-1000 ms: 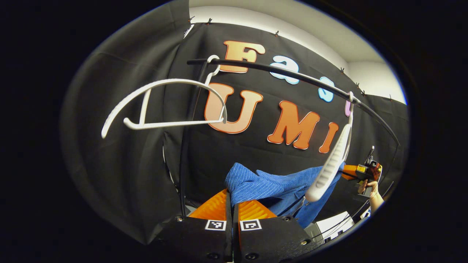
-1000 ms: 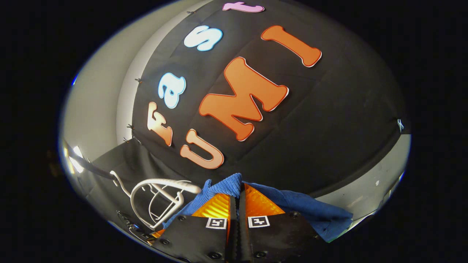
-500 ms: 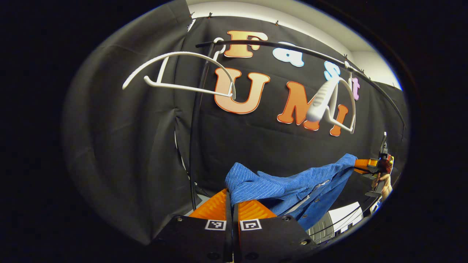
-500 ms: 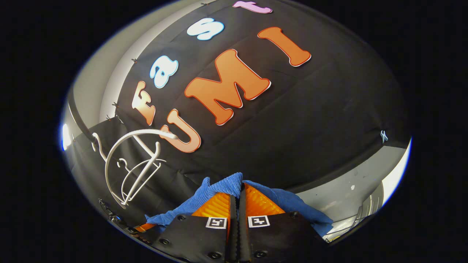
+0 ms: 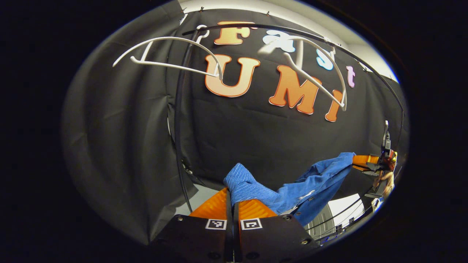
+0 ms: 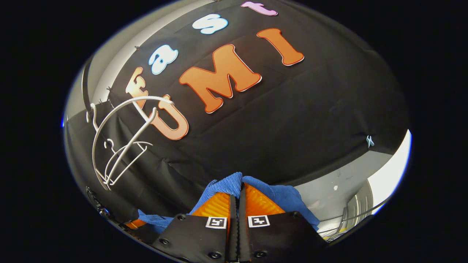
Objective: Grasp the clothes on the hanger with both hands and then place them into the laundry hamper below.
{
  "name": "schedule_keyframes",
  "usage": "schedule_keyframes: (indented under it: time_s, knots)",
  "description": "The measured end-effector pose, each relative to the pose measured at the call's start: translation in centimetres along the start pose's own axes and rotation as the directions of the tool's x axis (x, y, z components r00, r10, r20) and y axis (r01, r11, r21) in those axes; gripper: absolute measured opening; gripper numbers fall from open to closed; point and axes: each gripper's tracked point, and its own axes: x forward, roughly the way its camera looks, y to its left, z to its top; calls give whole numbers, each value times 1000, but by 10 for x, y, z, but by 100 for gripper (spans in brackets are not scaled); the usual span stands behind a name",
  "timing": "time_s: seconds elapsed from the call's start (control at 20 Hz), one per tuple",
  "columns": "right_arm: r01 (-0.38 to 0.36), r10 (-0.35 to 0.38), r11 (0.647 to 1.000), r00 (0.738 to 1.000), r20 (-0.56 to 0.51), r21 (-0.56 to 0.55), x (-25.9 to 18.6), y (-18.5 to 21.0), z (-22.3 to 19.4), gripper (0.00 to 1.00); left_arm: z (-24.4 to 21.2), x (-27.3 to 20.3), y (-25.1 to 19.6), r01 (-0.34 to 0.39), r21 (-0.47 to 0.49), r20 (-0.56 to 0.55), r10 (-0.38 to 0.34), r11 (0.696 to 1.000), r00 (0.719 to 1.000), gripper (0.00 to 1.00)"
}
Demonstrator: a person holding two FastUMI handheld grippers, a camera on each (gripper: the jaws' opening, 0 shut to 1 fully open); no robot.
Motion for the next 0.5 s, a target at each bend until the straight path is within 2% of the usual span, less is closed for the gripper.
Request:
schedule_keyframes:
  time_s: [0.15, 0.5]
  knots:
    - [5, -5, 999, 1000, -19, -37, -6, 8, -19, 8, -10, 2, -21, 19, -24, -14, -19, 1000, 1000, 1]
    - [32, -36, 997, 998, -56, -71, -10, 11, -61, 8, -33, 13, -75, 82, 8, -53, -82, 997, 995, 1]
